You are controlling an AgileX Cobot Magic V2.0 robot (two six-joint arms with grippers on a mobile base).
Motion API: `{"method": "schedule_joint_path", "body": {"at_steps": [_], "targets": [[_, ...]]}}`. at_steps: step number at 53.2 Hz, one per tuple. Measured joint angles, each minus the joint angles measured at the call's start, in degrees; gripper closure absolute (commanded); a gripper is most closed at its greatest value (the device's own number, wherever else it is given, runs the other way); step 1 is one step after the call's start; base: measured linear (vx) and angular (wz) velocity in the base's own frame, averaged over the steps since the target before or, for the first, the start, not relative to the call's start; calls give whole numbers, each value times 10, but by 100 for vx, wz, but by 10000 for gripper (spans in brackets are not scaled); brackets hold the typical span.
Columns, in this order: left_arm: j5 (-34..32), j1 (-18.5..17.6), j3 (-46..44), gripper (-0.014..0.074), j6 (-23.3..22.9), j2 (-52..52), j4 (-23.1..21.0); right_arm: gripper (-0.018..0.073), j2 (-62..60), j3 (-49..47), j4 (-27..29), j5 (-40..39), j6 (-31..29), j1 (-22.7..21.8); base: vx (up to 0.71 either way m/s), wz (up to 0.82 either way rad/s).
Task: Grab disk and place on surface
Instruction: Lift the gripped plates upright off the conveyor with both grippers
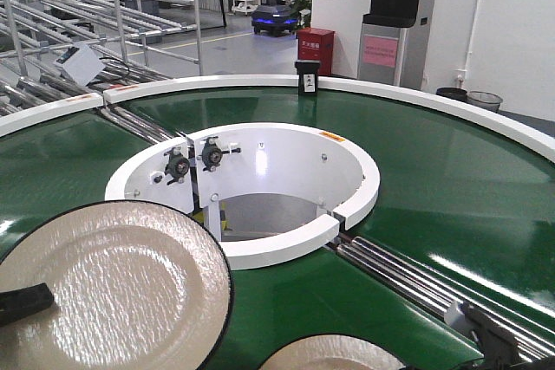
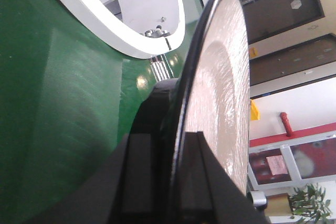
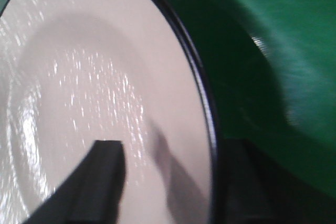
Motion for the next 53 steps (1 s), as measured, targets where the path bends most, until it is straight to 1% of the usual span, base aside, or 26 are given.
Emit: {"method": "schedule_joint_path", "body": {"at_steps": [5, 13, 17, 22, 30, 34, 46, 53], "targets": [[0, 0, 1, 598, 0, 0, -11, 381, 3, 0, 11, 8, -18, 0, 0, 0], [-1, 0, 1, 598, 0, 0, -15, 576, 3, -2, 35, 16, -27, 0, 0, 0], [-1, 0, 1, 598, 0, 0, -15, 573, 3, -2, 47, 18, -35, 0, 0, 0], [-1, 0, 1, 598, 0, 0, -15, 571, 3, -2, 75, 23, -46, 0, 0, 0], [-1, 0, 1, 598, 0, 0, -15, 569, -2, -2, 150, 52, -68, 0, 0, 0], [-1, 0, 1, 598, 0, 0, -15, 568, -5, -2, 179, 60, -77, 0, 0, 0], [-2, 0, 1, 598, 0, 0, -15, 568, -4, -1, 247, 84, -84, 1, 0, 0], [-13, 0, 1, 598, 0, 0, -15, 568, -4, -1, 288, 102, -85, 1, 0, 0]]}}
